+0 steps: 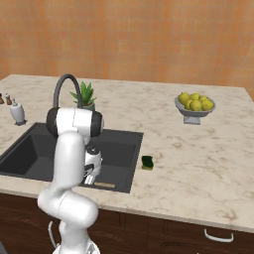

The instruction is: Pick the pan and sponge and place them into the sink. Then turn on the water.

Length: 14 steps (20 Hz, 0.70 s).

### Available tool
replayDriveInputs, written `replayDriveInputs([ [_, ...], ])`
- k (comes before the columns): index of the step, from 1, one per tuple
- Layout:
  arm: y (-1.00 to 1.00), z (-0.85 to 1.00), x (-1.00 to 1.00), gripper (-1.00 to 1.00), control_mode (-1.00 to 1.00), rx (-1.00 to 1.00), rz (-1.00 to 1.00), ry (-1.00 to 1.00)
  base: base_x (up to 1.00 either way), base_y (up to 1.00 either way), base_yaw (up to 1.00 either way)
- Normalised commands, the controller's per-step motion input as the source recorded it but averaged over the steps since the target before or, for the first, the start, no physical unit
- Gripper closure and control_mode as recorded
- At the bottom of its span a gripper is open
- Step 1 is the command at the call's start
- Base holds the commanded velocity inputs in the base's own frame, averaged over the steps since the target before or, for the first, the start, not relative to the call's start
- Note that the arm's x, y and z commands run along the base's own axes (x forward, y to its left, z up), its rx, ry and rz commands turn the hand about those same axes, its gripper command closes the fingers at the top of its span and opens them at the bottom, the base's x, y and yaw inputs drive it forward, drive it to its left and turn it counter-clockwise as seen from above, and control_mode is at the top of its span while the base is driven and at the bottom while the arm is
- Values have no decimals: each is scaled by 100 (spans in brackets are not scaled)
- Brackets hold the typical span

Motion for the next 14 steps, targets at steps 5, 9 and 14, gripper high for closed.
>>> replayDriveInputs([
  [5,-2,73,0,-100,-100,0,0,0,0,0,0],
  [9,-15,100,0,-100,-100,-5,0,1,0,0,0],
  [14,-14,100,0,-100,-100,-8,-3,6,0,0,0],
])
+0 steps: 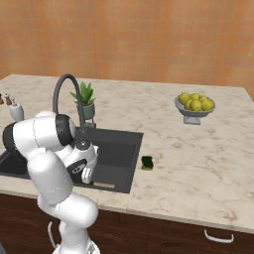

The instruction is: Pick the pan and sponge and place them into the sink. Then turn on the water.

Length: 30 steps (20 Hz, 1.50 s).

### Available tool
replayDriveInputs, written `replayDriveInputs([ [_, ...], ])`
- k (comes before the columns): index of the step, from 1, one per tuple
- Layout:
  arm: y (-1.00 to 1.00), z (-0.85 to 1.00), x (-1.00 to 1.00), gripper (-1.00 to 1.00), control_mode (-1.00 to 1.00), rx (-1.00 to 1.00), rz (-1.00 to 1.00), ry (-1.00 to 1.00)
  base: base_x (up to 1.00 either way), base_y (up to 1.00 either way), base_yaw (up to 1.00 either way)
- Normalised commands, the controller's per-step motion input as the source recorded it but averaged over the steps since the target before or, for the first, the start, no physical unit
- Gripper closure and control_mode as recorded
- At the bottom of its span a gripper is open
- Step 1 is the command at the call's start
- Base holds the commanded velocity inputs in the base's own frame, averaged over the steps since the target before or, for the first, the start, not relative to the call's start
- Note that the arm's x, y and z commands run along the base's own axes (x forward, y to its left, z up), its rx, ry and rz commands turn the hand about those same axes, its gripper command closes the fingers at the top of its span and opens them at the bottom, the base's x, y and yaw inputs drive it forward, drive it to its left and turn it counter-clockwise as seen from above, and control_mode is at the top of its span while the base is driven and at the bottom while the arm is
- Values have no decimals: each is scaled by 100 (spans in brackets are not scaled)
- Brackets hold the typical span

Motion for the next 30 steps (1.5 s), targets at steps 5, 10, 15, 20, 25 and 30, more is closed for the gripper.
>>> replayDriveInputs([
  [5,-24,100,0,-100,-100,0,-1,16,0,0,0],
  [10,-13,100,12,-100,-100,0,0,29,0,0,0],
  [15,-9,100,6,-100,-100,0,0,32,0,0,0],
  [20,-19,49,1,-100,-100,0,-5,27,0,0,0],
  [25,-1,0,0,-100,-100,0,-1,0,0,0,0],
  [30,-2,7,-12,-100,-100,0,-21,0,0,0,0],
])
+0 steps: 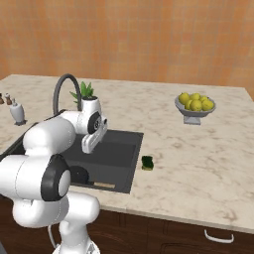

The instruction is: Pick the pan and sponge and place them into the sink. Then turn on the water.

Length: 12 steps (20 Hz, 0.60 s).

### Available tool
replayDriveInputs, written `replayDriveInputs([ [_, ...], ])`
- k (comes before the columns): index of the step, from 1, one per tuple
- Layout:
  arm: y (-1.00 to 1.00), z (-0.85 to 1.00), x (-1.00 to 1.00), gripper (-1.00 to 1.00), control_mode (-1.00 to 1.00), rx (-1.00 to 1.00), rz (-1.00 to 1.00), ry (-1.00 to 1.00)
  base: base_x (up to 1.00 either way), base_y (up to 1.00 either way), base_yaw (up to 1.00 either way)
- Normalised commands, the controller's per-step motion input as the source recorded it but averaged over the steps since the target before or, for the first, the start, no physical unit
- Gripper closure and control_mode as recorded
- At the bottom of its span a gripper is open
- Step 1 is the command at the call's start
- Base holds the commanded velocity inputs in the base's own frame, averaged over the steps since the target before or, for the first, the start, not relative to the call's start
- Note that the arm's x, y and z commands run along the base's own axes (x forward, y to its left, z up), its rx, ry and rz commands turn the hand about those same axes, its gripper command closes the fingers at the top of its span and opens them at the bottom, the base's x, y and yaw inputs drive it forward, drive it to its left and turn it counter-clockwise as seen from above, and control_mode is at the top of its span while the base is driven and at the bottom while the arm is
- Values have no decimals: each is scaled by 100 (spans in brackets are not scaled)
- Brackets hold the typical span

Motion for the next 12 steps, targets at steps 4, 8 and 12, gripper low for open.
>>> replayDriveInputs([
  [4,-13,32,-3,-100,-100,0,-37,2,0,0,0],
  [8,-44,28,-3,-100,-100,0,-61,3,0,0,0],
  [12,-41,9,-1,-100,-100,0,-61,0,0,0,0],
])
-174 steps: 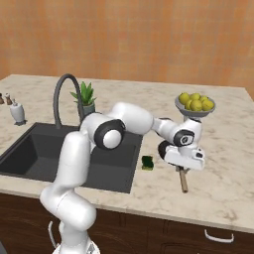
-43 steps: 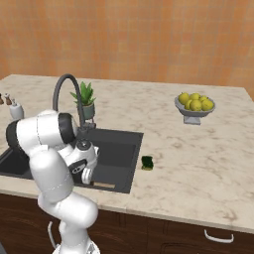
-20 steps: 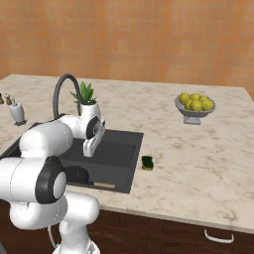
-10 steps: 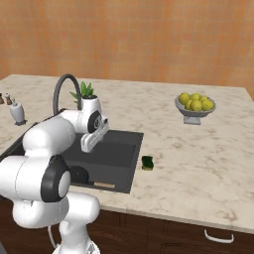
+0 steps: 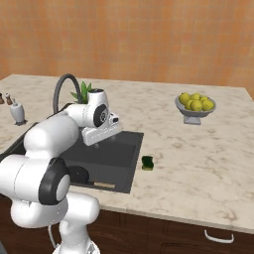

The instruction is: Pick the pan and sponge and place them into the sink. Then turn on the water.

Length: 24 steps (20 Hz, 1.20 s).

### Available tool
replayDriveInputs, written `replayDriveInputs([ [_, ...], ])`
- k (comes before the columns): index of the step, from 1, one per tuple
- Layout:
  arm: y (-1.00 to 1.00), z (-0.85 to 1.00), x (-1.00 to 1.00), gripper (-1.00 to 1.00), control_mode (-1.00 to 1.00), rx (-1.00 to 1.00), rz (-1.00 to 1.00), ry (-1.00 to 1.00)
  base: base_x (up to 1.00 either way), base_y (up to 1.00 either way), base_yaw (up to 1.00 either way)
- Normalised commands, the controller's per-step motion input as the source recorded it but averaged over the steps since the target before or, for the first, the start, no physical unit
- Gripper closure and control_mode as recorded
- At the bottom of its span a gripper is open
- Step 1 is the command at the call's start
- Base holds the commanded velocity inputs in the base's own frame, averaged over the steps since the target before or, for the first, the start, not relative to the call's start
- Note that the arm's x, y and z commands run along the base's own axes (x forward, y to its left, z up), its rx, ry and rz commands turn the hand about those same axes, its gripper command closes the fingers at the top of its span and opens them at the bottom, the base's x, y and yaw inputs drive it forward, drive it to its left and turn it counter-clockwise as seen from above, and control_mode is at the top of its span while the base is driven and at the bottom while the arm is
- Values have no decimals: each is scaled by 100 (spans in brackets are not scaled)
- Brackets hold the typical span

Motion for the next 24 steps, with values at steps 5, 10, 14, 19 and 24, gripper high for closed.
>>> replayDriveInputs([
  [5,-50,-2,-1,-100,-100,0,-54,0,0,0,0],
  [10,-48,-4,-1,-100,-100,0,-32,0,0,0,0],
  [14,-36,-1,0,-100,-100,0,-24,0,0,0,0],
  [19,-25,-2,0,-100,-100,2,-22,0,0,0,0],
  [24,-39,-7,0,-100,-100,3,-12,0,0,0,0],
])
